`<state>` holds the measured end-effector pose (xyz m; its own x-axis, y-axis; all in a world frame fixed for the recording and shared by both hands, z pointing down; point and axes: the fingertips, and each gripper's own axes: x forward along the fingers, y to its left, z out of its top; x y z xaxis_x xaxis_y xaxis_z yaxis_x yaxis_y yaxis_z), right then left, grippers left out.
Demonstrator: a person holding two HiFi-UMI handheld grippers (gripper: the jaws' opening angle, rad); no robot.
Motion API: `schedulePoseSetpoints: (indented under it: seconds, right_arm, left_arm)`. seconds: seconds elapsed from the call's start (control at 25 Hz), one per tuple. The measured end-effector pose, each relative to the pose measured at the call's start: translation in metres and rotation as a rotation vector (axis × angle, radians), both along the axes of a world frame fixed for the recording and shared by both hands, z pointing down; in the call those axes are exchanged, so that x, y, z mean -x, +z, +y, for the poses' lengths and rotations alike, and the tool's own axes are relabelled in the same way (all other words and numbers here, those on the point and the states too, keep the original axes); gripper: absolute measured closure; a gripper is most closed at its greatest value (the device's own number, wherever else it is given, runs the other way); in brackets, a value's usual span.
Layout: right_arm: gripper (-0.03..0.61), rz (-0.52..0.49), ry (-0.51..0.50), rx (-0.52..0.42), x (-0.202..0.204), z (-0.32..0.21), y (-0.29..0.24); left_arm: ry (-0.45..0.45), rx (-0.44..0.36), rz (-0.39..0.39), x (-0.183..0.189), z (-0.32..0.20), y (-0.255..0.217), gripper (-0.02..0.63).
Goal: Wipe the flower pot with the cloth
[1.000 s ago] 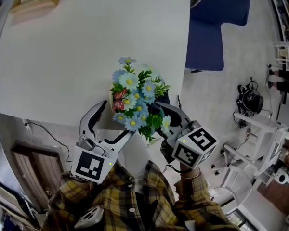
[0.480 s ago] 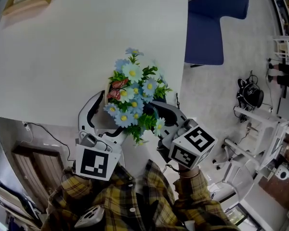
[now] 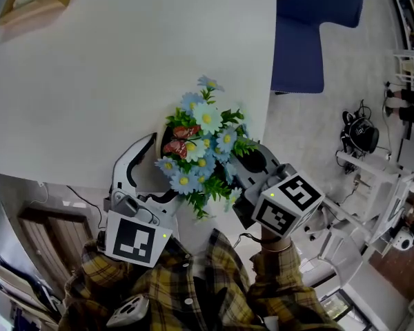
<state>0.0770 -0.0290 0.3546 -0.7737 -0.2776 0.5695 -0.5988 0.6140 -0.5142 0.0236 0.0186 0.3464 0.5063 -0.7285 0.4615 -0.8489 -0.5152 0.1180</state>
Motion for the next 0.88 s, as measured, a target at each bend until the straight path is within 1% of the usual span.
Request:
schedulePoseSetpoints:
  seconds: [0.16, 0.24, 0.32, 0.4, 0.68, 0.88]
  right_arm:
    - [0.563, -0.008, 0.031, -0.010, -0.001, -0.028, -0.001]
    - [0.563, -0.014, 0.024, -0.016, 0.002, -0.041, -0.003]
    - [0.563, -0.014, -0.006, -0.023, 0.007, -0.051, -0.005]
    - [0.563, -0.011, -0.064, -0.024, 0.017, -0.056, -0.004]
    - [0.563, -0.024, -0.346, 0.006, 0.040, -0.055, 0.002]
    - [0.563, -0.047, -0.509, 0.032, 0.059, -0.053, 0.005]
  left_arm:
    - [0.065, 0.025, 0.011, -0.005, 0.000, 0.004, 0.216]
    - [0.102, 0.035, 0.032, -0.010, 0.001, 0.005, 0.216]
    - [0.158, 0.043, 0.033, -0.012, 0.001, 0.005, 0.216]
    - [0.222, 0.050, 0.029, -0.011, 0.000, 0.006, 0.216]
    - [0.466, 0.067, 0.009, -0.006, 0.002, 0.010, 0.216]
    - [0.638, 0.077, -0.012, 0.003, 0.003, 0.011, 0.215]
